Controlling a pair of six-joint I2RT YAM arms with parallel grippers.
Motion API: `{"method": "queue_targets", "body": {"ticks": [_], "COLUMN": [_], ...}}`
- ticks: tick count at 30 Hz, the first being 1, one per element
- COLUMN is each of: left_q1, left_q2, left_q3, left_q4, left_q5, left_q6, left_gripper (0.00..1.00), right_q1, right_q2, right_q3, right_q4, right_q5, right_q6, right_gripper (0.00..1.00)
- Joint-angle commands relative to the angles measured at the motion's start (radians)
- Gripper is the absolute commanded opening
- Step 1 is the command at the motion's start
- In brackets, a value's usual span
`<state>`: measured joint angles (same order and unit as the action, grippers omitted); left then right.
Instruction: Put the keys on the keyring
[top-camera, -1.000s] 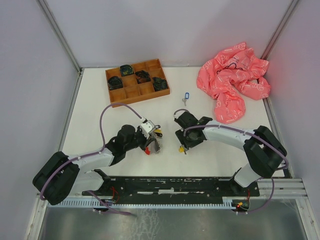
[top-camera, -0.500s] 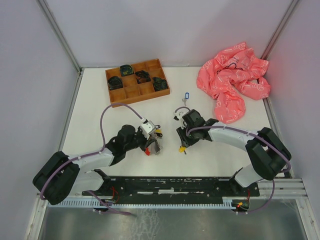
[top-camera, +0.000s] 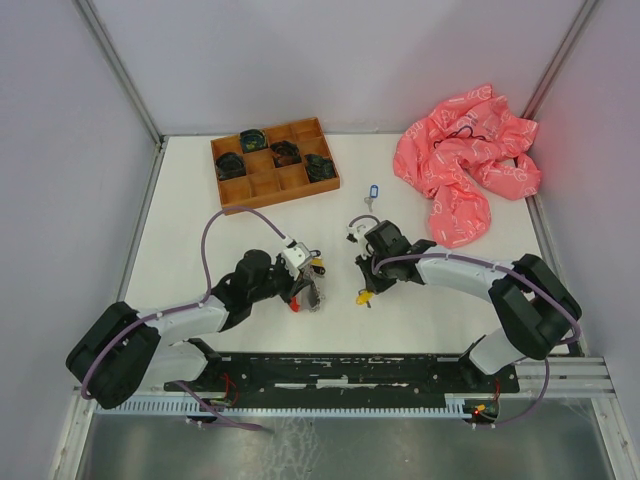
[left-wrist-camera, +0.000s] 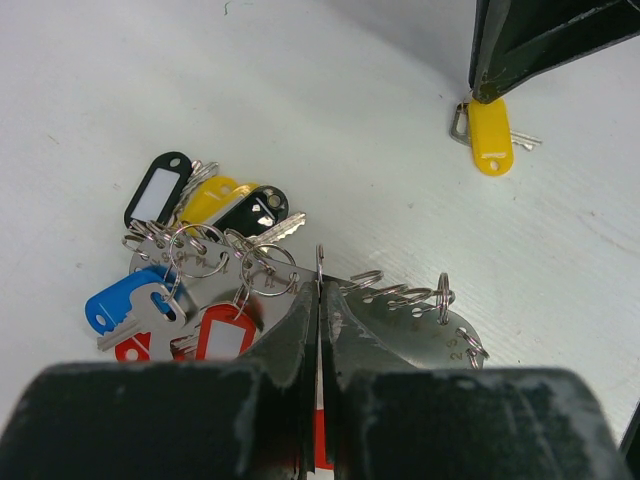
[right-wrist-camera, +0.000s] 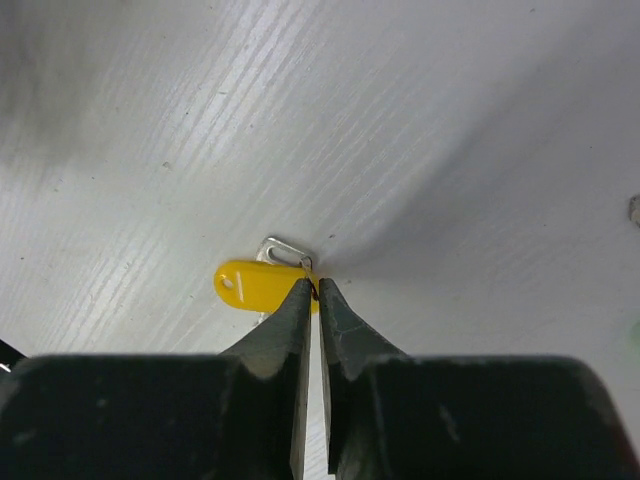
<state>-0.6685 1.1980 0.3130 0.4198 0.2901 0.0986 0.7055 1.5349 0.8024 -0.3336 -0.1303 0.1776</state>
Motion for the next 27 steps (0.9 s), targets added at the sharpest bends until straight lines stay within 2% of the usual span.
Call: {"method": "queue_targets", "body": {"ticks": [1, 6, 10, 16, 27], "left_q1": [0.006, 0.006, 0.006, 0.006, 0.006], "left_q2": [0.001, 0.009, 0.018, 0.027, 0.023], "left_q3": [0.035, 0.036, 0.040, 0.041, 0.042], "left_q4": [0.037, 0.040, 0.040, 0.042, 0.043], "left_q5": [0.019, 0.017, 0.020, 0.024, 0.030], "left_q6": [-0.007, -0.007, -0.008, -0.009, -0.010], "left_gripper": [0.03, 0.03, 0.03, 0.03, 0.03], "right_q1": [-0.002, 0.004, 0.029, 0.058, 0.057], "right_q2": [-0.007, -0.025, -0.006, 0.036, -0.057], "right_q3": [-0.002, -0.005, 0.001, -0.002, -0.144], "right_q4": [0.056, 0.124, 0.178, 0.226, 0.392], "right_q5": [0.017, 0.054, 0.157, 0.218, 0.181], "right_q6": [0.012, 0.052, 0.074, 0.108, 0.098], "right_gripper": [0.10, 0.02, 0.03, 0.10, 0.24]}}
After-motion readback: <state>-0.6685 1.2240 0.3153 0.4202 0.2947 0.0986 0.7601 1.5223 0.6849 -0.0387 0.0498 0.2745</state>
